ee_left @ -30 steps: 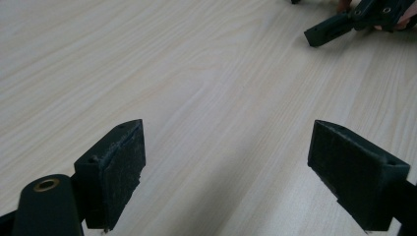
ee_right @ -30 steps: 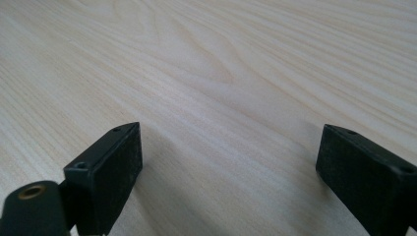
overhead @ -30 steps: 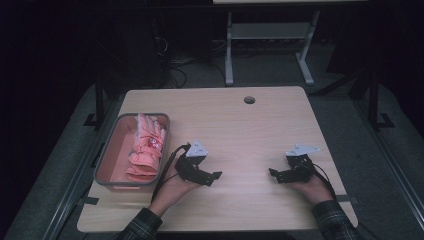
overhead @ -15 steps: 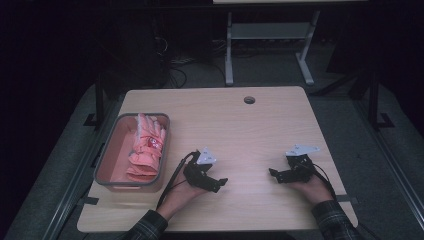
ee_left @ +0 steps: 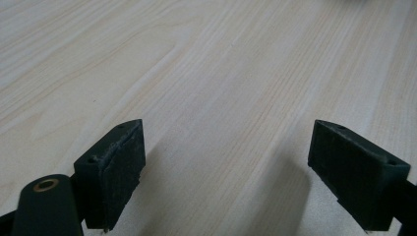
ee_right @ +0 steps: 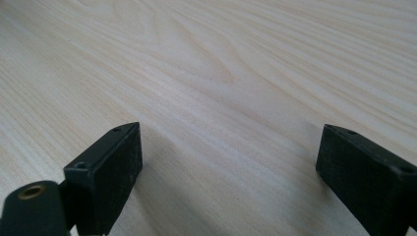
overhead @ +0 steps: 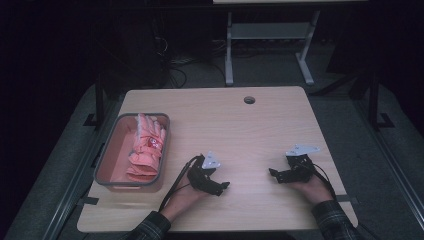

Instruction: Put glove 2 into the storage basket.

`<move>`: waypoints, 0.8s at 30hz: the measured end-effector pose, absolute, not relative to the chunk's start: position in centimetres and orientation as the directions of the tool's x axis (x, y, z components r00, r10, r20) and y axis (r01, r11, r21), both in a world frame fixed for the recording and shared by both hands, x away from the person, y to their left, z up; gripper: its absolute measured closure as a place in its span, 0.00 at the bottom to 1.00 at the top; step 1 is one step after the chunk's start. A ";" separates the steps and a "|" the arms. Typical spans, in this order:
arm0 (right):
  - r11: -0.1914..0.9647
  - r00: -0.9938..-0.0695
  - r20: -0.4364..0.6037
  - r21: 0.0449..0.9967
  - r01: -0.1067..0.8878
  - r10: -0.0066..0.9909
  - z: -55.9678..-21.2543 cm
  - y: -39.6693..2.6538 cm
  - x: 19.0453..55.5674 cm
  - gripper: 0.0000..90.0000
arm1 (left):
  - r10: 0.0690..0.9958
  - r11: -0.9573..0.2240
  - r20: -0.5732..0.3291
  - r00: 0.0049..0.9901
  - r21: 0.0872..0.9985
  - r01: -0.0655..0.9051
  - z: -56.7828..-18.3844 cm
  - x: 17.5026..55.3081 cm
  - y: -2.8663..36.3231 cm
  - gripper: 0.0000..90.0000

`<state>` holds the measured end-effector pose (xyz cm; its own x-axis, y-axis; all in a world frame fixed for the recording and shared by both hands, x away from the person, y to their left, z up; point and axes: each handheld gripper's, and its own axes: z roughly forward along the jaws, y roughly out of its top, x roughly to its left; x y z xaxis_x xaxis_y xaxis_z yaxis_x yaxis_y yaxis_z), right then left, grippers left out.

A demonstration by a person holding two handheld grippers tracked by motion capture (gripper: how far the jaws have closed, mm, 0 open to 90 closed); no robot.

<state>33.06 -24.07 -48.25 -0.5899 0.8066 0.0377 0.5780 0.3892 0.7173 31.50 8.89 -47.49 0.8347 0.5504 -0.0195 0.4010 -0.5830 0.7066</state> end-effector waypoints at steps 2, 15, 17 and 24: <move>0.389 -0.590 0.038 0.717 0.578 0.807 -48.2 -24.1 33.1 0.11 | 0.552 -0.584 -0.008 0.834 0.710 0.394 -47.7 31.5 8.8 0.15; 0.389 -0.590 0.037 0.717 0.578 0.807 -48.2 -24.1 33.1 0.11 | 0.538 -0.582 -0.005 0.843 0.720 0.377 -47.9 31.4 8.8 0.14; 0.389 -0.590 0.037 0.717 0.578 0.807 -48.2 -24.1 33.1 0.11 | 0.531 -0.586 -0.005 0.847 0.720 0.371 -47.9 31.4 8.8 0.14; 0.389 -0.590 0.037 0.717 0.578 0.807 -48.2 -24.1 33.1 0.11 | 0.529 -0.586 -0.006 0.848 0.721 0.371 -47.9 31.4 8.8 0.14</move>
<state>33.06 -24.06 -48.25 -0.5899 0.8066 0.0373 0.5778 0.3894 0.7173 31.38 8.84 -47.86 0.8484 0.5293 -0.0064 0.3708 -0.5856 0.7208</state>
